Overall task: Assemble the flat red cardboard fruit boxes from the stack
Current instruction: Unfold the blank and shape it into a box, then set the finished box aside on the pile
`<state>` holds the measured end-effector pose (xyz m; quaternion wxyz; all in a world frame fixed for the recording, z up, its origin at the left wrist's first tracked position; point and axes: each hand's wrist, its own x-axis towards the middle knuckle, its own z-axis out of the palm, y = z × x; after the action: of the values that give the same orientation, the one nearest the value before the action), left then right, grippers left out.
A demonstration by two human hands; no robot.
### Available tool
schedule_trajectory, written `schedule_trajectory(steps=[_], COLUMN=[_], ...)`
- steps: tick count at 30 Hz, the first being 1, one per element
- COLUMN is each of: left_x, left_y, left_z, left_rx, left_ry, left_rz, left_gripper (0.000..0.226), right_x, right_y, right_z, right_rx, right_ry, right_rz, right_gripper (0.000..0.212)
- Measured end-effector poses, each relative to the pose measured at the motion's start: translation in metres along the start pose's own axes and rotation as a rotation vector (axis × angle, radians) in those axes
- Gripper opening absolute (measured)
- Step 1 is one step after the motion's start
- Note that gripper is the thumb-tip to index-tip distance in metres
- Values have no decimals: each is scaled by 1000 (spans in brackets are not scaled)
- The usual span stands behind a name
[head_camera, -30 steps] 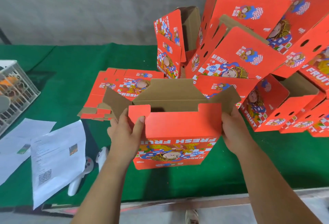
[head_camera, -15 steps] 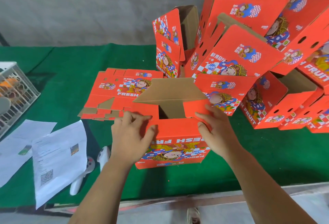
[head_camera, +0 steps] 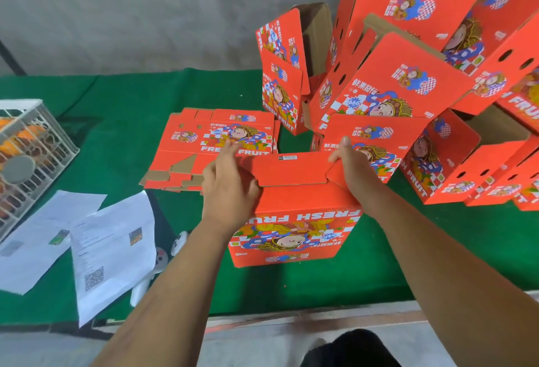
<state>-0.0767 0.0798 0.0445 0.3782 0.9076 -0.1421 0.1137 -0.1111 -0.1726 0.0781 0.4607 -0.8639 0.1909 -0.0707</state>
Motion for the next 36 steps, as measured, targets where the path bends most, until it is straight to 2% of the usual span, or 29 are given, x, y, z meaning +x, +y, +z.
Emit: schedule_trajectory(steps=[1,3,4,6,7,9,11,13,16,23,28,30,34,36], left_x=[-1,-2,-2,-2,-1,0,1,3,5,3,9,10,7,3], left_y=[-2,-2,-2,0,0,-1,0,0,-2,-12,-16,-17,-20,-18], left_z=[-1,-2,-2,-2,-1,5,8,11,11,17,19,20,19,18], left_rx=[-16,52,70,67,105,239,268,190,115,59,-195,-231,-113,-213], left_ry=[-34,-115,-153,-196,-196,-173,-201,-240,-223,-127,-46,-81,-159,-150], left_rz=[16,62,67,45,34,-4,-135,-237,-250,-202,-406,-460,-490,-480], left_gripper=[83,79,74,71,70,70,84,100,111,109,130,125,98,89], right_x=[1,1,-2,-3,-2,1,2,2,4,2,6,7,0,-2], right_y=[5,18,21,25,26,29,31,31,31,39,40,39,34,35], right_z=[1,5,6,6,6,8,11,14,18,30,15,14,27,28], right_rx=[-70,-188,-210,-199,-218,-266,-310,-358,-453,-510,-341,-364,-551,-580], right_ry=[-7,20,21,5,1,-4,2,10,40,104,-96,-86,54,65], right_rz=[-2,-23,-32,-47,-54,-66,-70,-52,-44,-66,-42,-17,9,10], right_gripper=[63,52,58,85,91,90,89,88,87,84,108,112,108,108])
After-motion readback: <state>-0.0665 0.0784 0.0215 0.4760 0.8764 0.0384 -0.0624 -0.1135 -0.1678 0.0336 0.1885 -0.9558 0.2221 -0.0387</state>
